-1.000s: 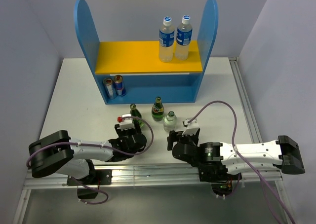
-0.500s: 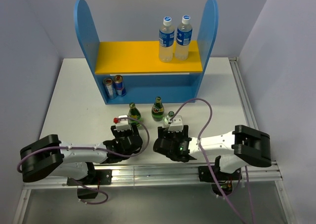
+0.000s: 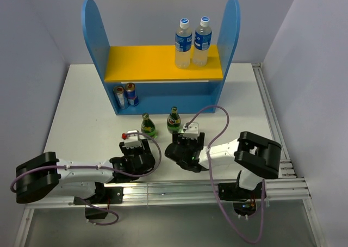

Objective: Place and organize the beverage onto the shelf

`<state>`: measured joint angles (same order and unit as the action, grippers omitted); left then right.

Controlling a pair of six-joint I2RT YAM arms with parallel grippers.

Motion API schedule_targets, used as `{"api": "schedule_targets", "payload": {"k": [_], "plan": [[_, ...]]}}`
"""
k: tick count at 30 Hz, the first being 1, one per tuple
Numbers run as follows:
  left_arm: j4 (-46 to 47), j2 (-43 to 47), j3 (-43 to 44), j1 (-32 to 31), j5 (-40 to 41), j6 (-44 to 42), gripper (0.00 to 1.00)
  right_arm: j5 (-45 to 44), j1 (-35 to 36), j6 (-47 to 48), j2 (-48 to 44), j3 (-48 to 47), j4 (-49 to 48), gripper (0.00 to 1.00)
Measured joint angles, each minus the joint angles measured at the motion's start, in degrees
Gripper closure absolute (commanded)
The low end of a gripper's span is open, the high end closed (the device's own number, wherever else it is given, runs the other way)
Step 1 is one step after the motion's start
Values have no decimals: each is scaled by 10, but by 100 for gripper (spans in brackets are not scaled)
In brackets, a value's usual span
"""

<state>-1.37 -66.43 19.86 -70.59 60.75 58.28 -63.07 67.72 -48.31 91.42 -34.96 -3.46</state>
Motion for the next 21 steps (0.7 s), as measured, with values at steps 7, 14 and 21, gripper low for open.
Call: {"api": "schedule_targets", "payload": {"k": [7,14,21], "plan": [[-44,17,1,-9,3,30,100,-25,-19,40,57,0,-97,27],[-133,21,29,-34,2,65,100,-25,-25,47,60,5,-124,98],[-291,18,145,-50,2,106,100,-31,-19,-24,43,0,-40,100]]}}
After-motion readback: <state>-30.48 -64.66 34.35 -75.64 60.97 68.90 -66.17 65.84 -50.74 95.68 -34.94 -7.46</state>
